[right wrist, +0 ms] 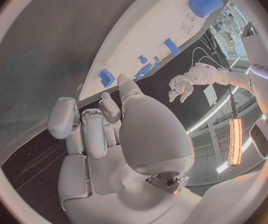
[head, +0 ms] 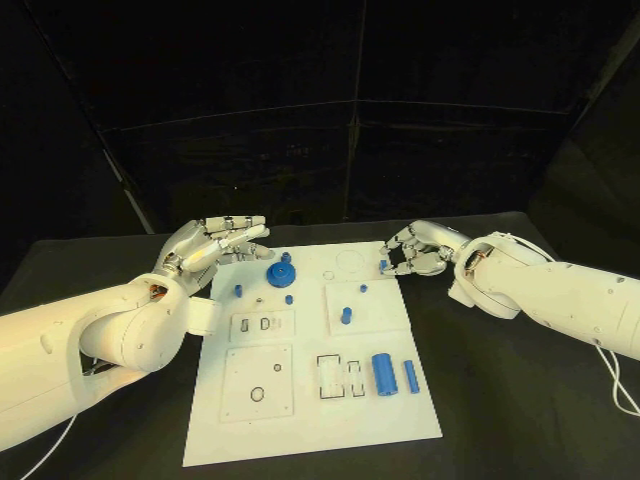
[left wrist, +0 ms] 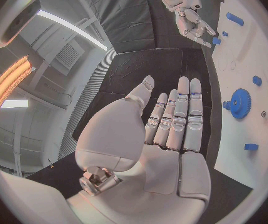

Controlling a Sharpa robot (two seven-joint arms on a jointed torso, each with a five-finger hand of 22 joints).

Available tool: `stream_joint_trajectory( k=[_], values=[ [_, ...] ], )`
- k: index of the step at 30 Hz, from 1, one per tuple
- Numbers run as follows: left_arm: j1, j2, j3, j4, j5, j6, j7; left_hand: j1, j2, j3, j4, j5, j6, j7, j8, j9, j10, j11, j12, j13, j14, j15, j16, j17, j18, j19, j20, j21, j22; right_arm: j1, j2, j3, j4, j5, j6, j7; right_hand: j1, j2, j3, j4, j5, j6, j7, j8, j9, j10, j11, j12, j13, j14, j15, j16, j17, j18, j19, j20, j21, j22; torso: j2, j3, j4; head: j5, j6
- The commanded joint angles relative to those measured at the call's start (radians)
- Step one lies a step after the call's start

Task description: Assemble the parts on the task board

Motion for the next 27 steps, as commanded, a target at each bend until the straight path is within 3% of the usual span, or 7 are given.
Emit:
stream_joint_trajectory(
  k=[1,13,27],
  values=[
    [0.001,0.001,0.0,0.0,-0.001,0.015,0.006,-0.001,0.006,-0.005,-0.002,-0.005,-0.008,0.025,0.0,0.0,-0.004,0.0,0.002,-0.001,-0.008,0.001,0.005,0.001,0.01,0.005,-0.001,-0.007,-0.002,0.001,0.005,0.0,-0.005,-0.013,0.014,-0.004,0.012,0.001,0.001,-0.006,-0.001,0.012,0.001,0.007,0.002,0.002,-0.008,0.005,0.002,0.057,0.003,-0.003,0.027,-0.001,-0.006,-0.002,-0.005,0.001,0.001,0.0004,0.0006,0.001,-0.001],
    [0.001,0.002,0.0,-0.002,-0.001,0.016,0.006,-0.001,0.006,-0.005,-0.002,-0.005,-0.008,0.025,0.0,0.0,-0.004,0.0,0.002,-0.001,-0.008,0.001,0.005,0.001,0.01,0.005,-0.001,-0.007,-0.002,-0.004,0.023,0.0,-0.02,-0.03,0.019,-0.023,0.034,0.025,0.02,-0.022,-0.028,0.043,-0.004,0.022,0.003,0.008,-0.014,0.008,0.008,0.059,-0.003,-0.002,0.031,-0.002,0.0,-0.008,-0.003,0.006,0.001,0.0006,-0.0004,0.003,-0.002],
    [0.001,0.002,0.0,-0.003,-0.001,0.015,0.006,-0.001,0.006,-0.005,-0.002,-0.005,-0.008,0.025,0.0,0.0,-0.004,0.0,0.002,-0.001,-0.008,0.001,0.005,0.001,0.01,0.005,-0.001,-0.007,-0.002,-0.005,0.032,0.001,-0.03,-0.034,0.023,-0.033,0.035,0.035,0.032,-0.027,-0.041,0.068,-0.009,0.032,0.003,0.018,-0.019,0.017,0.018,0.06,-0.007,0.0,0.037,-0.003,0.006,-0.011,0.0,0.013,0.001,0.0011,-0.0005,0.004,-0.004]
  ],
)
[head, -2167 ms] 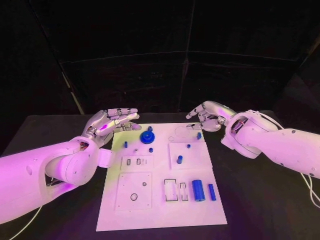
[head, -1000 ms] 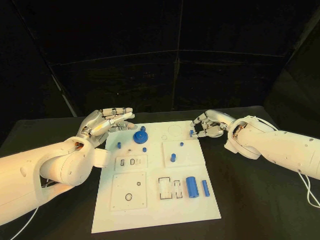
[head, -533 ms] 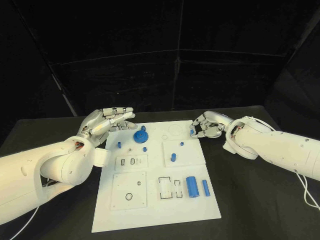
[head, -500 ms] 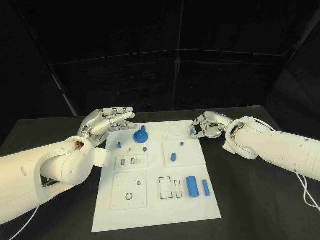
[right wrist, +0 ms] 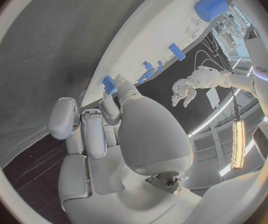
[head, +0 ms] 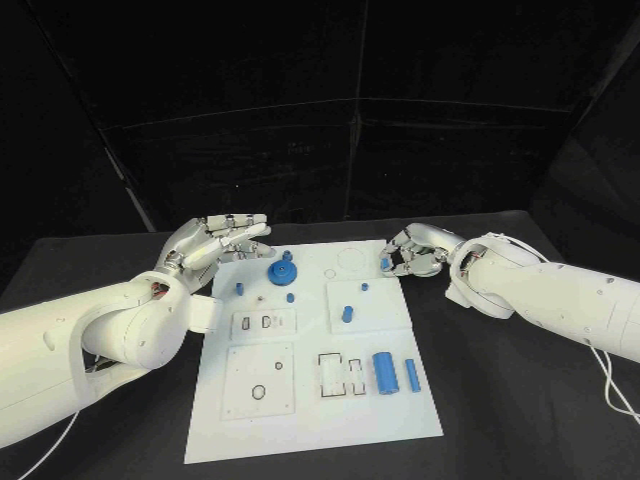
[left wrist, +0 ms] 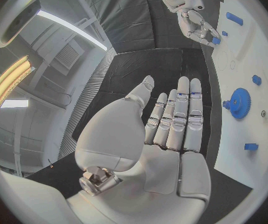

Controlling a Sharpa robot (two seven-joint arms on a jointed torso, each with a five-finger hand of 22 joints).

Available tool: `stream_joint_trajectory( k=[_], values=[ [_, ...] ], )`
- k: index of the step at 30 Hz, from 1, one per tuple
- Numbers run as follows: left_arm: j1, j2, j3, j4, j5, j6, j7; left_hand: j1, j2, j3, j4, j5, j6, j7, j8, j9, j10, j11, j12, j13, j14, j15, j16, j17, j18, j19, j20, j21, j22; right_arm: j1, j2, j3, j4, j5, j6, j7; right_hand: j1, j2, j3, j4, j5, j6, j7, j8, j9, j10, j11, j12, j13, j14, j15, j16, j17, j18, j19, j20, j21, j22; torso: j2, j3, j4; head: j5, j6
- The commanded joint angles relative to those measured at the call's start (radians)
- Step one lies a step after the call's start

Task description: Assemble the parts on the task board

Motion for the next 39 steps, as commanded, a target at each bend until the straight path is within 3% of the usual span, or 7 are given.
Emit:
stream_joint_trajectory(
  k=[1,12,17,28,33,39],
  values=[
    [0.001,0.001,0.0,0.0,-0.001,0.014,0.006,-0.001,0.006,-0.005,-0.002,-0.005,-0.008,0.025,0.0,0.0,-0.004,0.0,0.002,-0.001,-0.008,0.001,0.005,0.002,0.01,0.005,-0.001,-0.007,-0.002,0.001,0.001,0.001,-0.001,-0.009,0.007,-0.005,0.004,0.006,0.006,-0.001,-0.007,0.012,-0.002,0.008,0.001,0.004,-0.005,0.007,0.002,0.06,-0.007,0.001,0.037,-0.004,0.003,-0.008,0.001,0.002,0.0,0.0002,-0.0004,0.0,0.0],
    [0.001,0.001,0.0,0.0,-0.001,0.014,0.006,-0.001,0.006,-0.005,-0.002,-0.005,-0.008,0.025,0.0,0.0,-0.004,0.0,0.002,-0.001,-0.008,0.001,0.005,0.002,0.01,0.005,-0.001,-0.007,-0.002,0.001,0.006,0.001,-0.005,-0.011,-0.002,-0.013,0.0,0.02,0.024,-0.003,-0.014,0.06,-0.018,0.029,0.004,0.015,-0.018,0.015,0.013,0.062,-0.017,0.004,0.044,-0.006,0.012,-0.016,0.006,0.014,0.0,0.0006,-0.0002,0.0,-0.002],
    [0.001,0.0,0.0,0.0,-0.001,0.014,0.007,-0.001,0.006,-0.005,-0.002,-0.005,-0.008,0.025,0.0,0.0,-0.004,0.0,0.002,-0.001,-0.008,0.001,0.005,0.002,0.01,0.005,-0.001,-0.007,-0.002,0.001,0.009,0.001,-0.007,-0.011,-0.012,-0.015,0.002,0.03,0.042,-0.008,-0.051,0.08,-0.027,0.038,0.003,0.021,-0.026,0.019,0.018,0.064,-0.025,0.006,0.048,-0.007,0.016,-0.024,0.009,0.02,0.0,0.0004,-0.0006,0.0,-0.003],
    [0.001,-0.002,0.0,0.001,-0.001,0.014,0.007,0.0,0.007,-0.005,-0.003,-0.005,-0.009,0.025,0.001,0.0,-0.005,-0.001,0.004,-0.001,-0.01,0.001,0.005,0.002,0.01,0.005,-0.001,-0.009,-0.002,-0.001,0.009,0.001,0.007,-0.006,-0.071,-0.021,0.006,0.05,0.08,-0.016,-0.068,0.089,-0.033,0.041,0.0,0.029,-0.032,0.026,0.029,0.065,-0.031,0.007,0.052,-0.009,0.023,-0.03,0.013,0.028,0.0,0.0,0.0006,0.002,-0.003],
    [0.001,-0.006,0.0,0.001,-0.001,0.012,0.008,0.0,0.007,-0.005,-0.003,-0.005,-0.009,0.025,0.001,0.0,-0.005,-0.001,0.004,-0.001,-0.01,0.001,0.005,0.002,0.01,0.005,-0.001,-0.009,-0.002,0.0,-0.01,0.001,0.047,0.001,-0.091,-0.033,0.01,0.049,0.11,-0.028,-0.047,0.087,-0.031,0.038,-0.003,0.027,-0.031,0.023,0.029,0.065,-0.031,0.006,0.052,-0.009,0.024,-0.032,0.014,0.03,-0.001,-0.0001,-0.0007,0.006,0.0],
    [0.001,-0.011,0.0,-0.001,-0.001,0.011,0.009,0.001,0.008,-0.005,-0.003,-0.005,-0.009,0.025,0.002,0.0,-0.005,-0.001,0.004,-0.001,-0.01,0.001,0.005,0.003,0.01,0.006,-0.001,-0.009,-0.003,0.0,-0.037,0.001,0.151,0.001,-0.15,-0.106,-0.008,0.046,0.129,-0.024,-0.043,0.081,-0.028,0.033,-0.005,0.026,-0.028,0.02,0.028,0.065,-0.029,0.006,0.051,-0.01,0.025,-0.03,0.015,0.032,-0.005,-0.0015,-0.0003,0.023,0.001]
  ],
)
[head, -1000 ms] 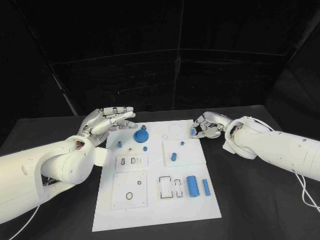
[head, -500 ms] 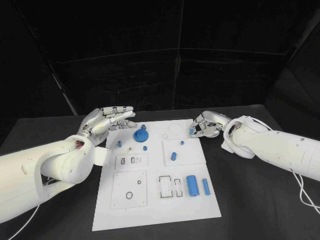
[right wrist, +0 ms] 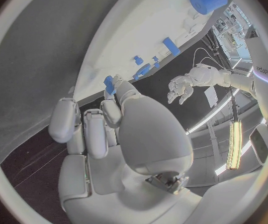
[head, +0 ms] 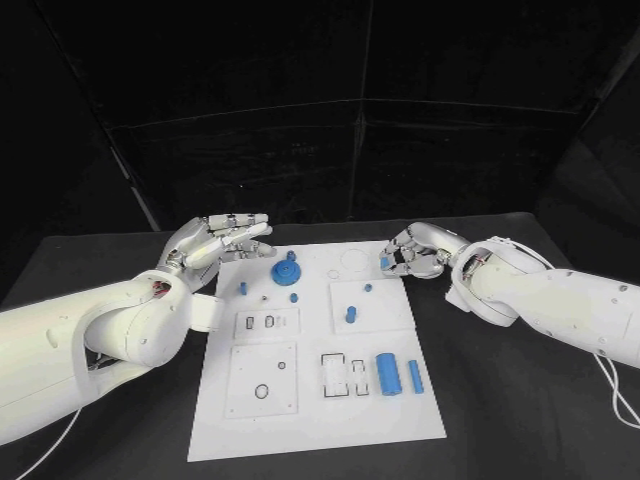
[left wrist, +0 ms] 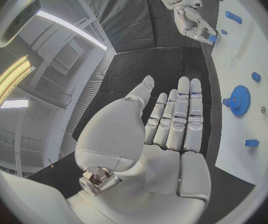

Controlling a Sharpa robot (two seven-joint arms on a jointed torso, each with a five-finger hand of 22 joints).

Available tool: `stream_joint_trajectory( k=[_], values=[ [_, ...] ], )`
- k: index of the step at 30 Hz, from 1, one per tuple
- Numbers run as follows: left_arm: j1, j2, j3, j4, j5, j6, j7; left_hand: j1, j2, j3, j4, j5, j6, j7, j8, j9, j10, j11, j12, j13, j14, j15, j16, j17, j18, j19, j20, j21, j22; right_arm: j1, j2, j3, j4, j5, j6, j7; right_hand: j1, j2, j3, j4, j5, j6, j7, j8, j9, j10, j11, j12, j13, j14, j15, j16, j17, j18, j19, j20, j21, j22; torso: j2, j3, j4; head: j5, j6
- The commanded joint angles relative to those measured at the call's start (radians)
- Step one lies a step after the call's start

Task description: Assemble the parts on the task board

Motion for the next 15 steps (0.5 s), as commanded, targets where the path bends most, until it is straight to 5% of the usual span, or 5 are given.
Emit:
stream_joint_trajectory(
  k=[1,10,15],
  values=[
    [0.001,0.0,0.0,-0.003,-0.001,0.01,0.009,0.001,0.008,-0.005,-0.003,-0.005,-0.009,0.025,0.002,0.0,-0.005,-0.001,0.004,-0.001,-0.006,-0.003,0.005,0.001,0.01,0.006,-0.001,-0.003,-0.001,0.003,-0.005,0.001,0.054,0.0,-0.079,-0.07,-0.014,0.004,0.007,0.0,0.004,0.005,0.002,0.0,0.001,-0.002,0.0,-0.005,-0.001,0.061,-0.003,0.002,0.051,-0.01,0.003,-0.007,0.007,0.001,-0.004,-0.0005,0.0,0.006,-0.002],
    [0.001,0.006,0.0,-0.018,-0.001,0.015,0.008,0.0,0.009,-0.005,-0.003,-0.005,-0.005,0.023,0.006,0.001,-0.001,-0.002,0.008,0.0,-0.007,-0.004,0.007,0.002,0.01,0.006,-0.001,-0.004,-0.002,0.004,0.01,0.001,0.172,-0.041,-0.107,-0.157,-0.034,-0.007,0.021,0.005,0.001,0.003,0.003,-0.003,0.001,0.0,0.001,-0.004,0.0,0.061,-0.002,0.001,0.05,-0.011,0.005,-0.006,0.009,0.005,-0.018,-0.0077,0.0073,0.01,-0.01],
    [0.001,0.014,0.0,-0.036,-0.001,0.023,0.006,-0.001,0.015,-0.005,-0.004,-0.005,0.016,0.014,0.022,0.003,0.021,-0.01,0.022,0.001,-0.005,-0.008,0.013,0.006,0.012,0.011,-0.003,-0.007,-0.003,0.004,0.06,0.001,0.196,-0.058,-0.094,-0.198,-0.038,-0.01,0.024,0.006,0.0,0.003,0.003,-0.003,0.001,0.002,0.002,-0.002,0.003,0.062,-0.002,0.004,0.054,-0.012,0.009,-0.006,0.011,0.011,-0.027,-0.0089,0.0118,0.047,-0.019]
  ],
)
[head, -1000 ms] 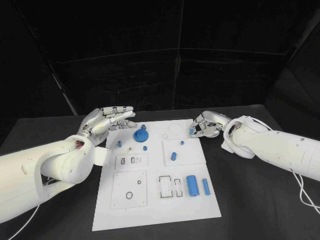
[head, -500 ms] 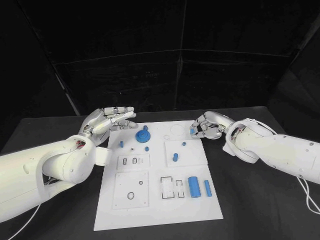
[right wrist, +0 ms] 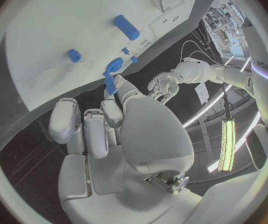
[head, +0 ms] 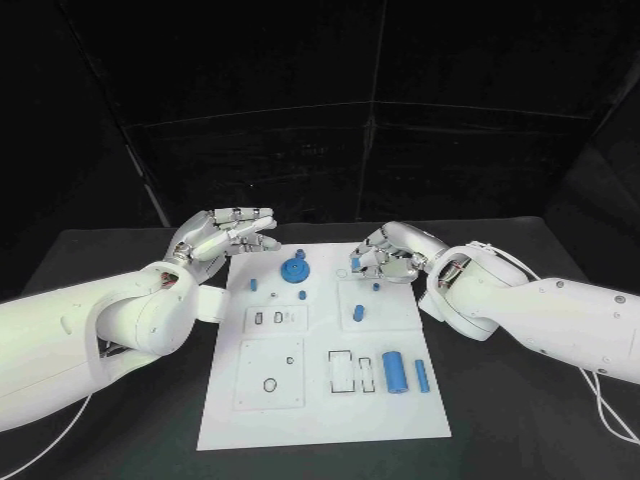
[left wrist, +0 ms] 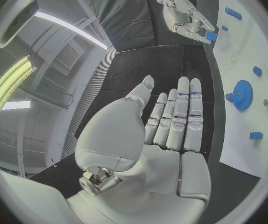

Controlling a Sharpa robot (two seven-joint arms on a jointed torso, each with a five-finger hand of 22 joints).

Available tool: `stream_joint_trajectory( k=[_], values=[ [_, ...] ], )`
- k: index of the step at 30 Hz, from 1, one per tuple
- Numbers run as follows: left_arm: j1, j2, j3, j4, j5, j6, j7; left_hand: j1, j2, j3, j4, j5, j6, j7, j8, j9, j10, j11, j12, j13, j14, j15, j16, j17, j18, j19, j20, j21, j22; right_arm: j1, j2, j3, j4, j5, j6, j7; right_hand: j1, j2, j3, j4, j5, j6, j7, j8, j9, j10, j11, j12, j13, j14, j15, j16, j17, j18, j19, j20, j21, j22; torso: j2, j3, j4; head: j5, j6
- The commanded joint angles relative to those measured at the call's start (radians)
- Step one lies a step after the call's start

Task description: Assemble the parts on the task board

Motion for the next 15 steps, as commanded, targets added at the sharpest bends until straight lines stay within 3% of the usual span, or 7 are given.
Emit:
stream_joint_trajectory(
  k=[1,4,8,12,15],
  values=[
    [0.001,0.006,0.0,-0.012,-0.002,0.023,0.005,0.003,0.012,-0.002,-0.001,-0.005,0.013,0.01,0.01,0.001,0.014,0.0,0.008,0.001,-0.001,-0.006,0.007,0.003,0.012,0.008,0.0,-0.007,-0.002,0.002,0.03,0.001,0.01,-0.037,-0.015,-0.072,-0.009,-0.001,0.006,0.0,0.0,0.005,-0.001,-0.003,0.001,0.003,0.002,-0.002,0.001,0.062,-0.002,0.003,0.054,-0.012,0.007,-0.002,0.005,0.004,-0.009,-0.0023,0.0053,0.025,-0.006],
    [0.001,0.011,0.0,-0.021,-0.002,0.029,0.003,0.001,0.015,-0.001,-0.001,-0.005,0.027,0.003,0.018,0.0,0.032,-0.006,0.012,0.001,0.0,-0.009,0.01,0.005,0.013,0.012,-0.002,-0.01,-0.003,0.002,0.069,0.0,0.008,-0.059,-0.005,-0.084,-0.009,-0.001,0.006,0.0,0.0,0.005,-0.001,-0.003,0.001,0.003,0.002,-0.002,0.001,0.062,-0.002,0.003,0.054,-0.013,0.007,-0.002,0.005,0.004,-0.012,-0.0052,0.0125,0.036,-0.013],
    [0.001,0.013,0.0,-0.026,-0.002,0.034,0.0,0.0,0.018,0.002,-0.001,-0.004,0.042,-0.001,0.023,0.0,0.051,-0.011,0.014,0.001,0.001,-0.012,0.013,0.007,0.013,0.015,-0.004,-0.012,-0.003,0.002,0.122,-0.001,-0.01,-0.097,0.008,-0.089,-0.011,-0.001,0.009,0.0,0.001,0.005,-0.002,-0.004,0.001,0.003,0.001,-0.002,0.002,0.062,-0.002,0.004,0.055,-0.013,0.007,-0.002,0.005,0.004,-0.017,-0.0098,0.0141,0.056,-0.021],
    [0.001,0.017,0.0,-0.028,-0.002,0.036,-0.001,0.0,0.018,0.002,-0.002,-0.003,0.044,-0.001,0.024,0.0,0.054,-0.011,0.014,0.001,0.0,-0.012,0.013,0.008,0.013,0.015,-0.004,-0.012,-0.004,0.002,0.163,-0.024,-0.017,-0.141,0.034,-0.106,-0.012,-0.002,0.013,0.0,0.002,0.006,-0.002,-0.004,0.001,0.004,0.001,-0.001,0.002,0.063,-0.002,0.005,0.056,-0.013,0.008,-0.002,0.005,0.005,-0.018,-0.0122,0.0188,0.069,-0.029],
    [0.001,0.019,0.0,-0.03,-0.002,0.035,-0.002,0.0,0.018,0.002,-0.002,-0.003,0.044,-0.001,0.024,0.0,0.054,-0.011,0.014,0.001,0.0,-0.012,0.013,0.008,0.013,0.015,-0.004,-0.012,-0.004,0.001,0.189,-0.036,-0.021,-0.173,0.06,-0.126,-0.015,-0.005,0.016,0.0,0.001,0.006,-0.002,-0.004,0.001,0.003,0.001,-0.002,0.001,0.063,-0.002,0.004,0.055,-0.013,0.008,-0.002,0.006,0.006,-0.018,-0.012,0.0175,0.082,-0.034]
  ],
)
